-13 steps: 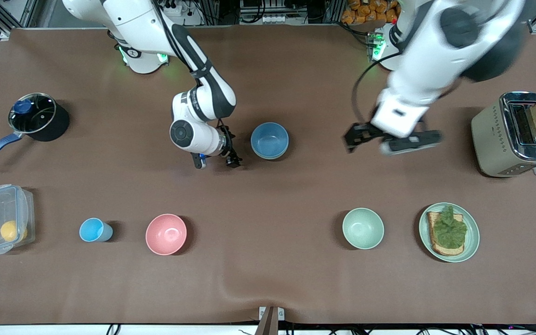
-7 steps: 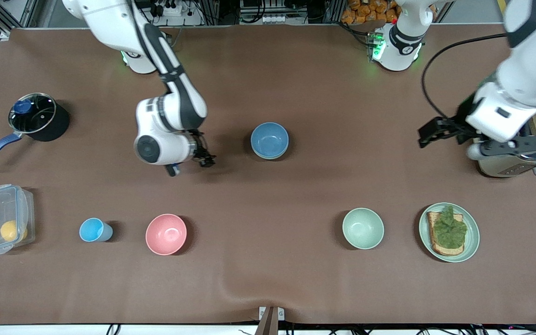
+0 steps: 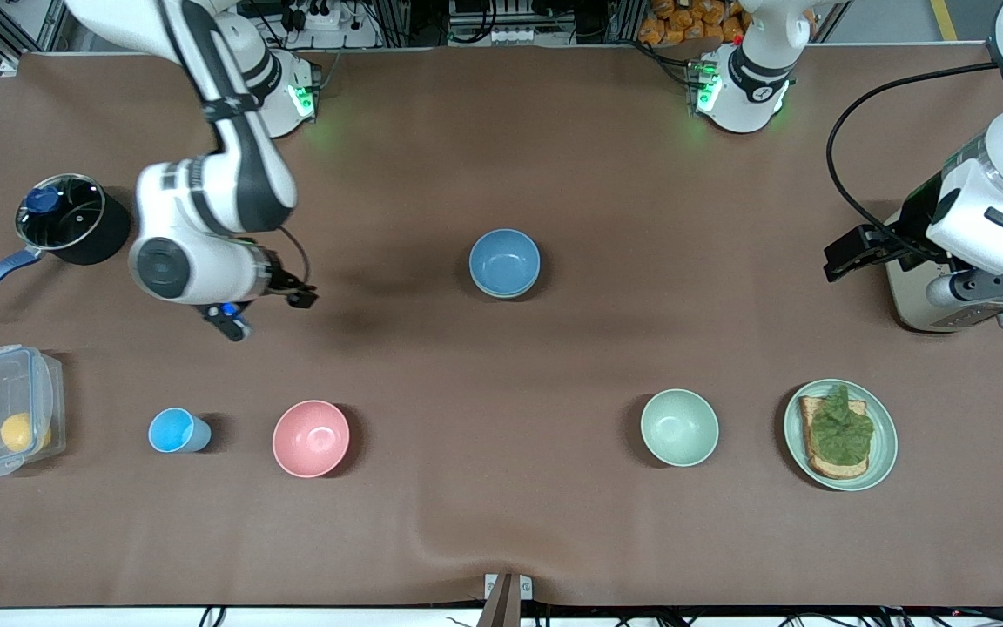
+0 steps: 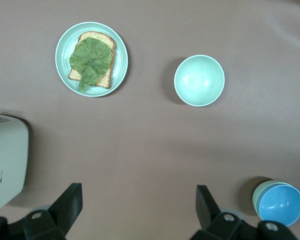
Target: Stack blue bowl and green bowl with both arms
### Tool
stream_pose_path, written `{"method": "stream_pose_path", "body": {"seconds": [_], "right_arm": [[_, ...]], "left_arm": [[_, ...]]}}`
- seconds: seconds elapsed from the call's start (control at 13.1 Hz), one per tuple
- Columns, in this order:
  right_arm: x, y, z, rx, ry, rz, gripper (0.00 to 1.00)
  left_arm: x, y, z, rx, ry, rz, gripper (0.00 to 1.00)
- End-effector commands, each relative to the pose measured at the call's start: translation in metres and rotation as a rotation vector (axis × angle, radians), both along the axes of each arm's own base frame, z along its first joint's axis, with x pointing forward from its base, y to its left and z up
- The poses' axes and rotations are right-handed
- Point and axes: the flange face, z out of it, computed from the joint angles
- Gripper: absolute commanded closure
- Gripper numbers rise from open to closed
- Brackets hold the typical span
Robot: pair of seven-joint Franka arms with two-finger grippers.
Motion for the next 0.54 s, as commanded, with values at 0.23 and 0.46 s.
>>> {"method": "stream_pose_path", "body": {"seconds": [0.23, 0.46], "right_arm": [[0.013, -0.108, 0.058, 0.091, -0.040, 0.299, 0.00], [0.033, -0.103, 0.133, 0.050, -0.023, 0.328, 0.00]], "left_arm": [[-0.003, 0.003, 0.008, 0.021, 0.001, -0.013, 0.00], [-0.008, 0.001, 0.014, 0.047, -0.010, -0.006, 0.00]]}}
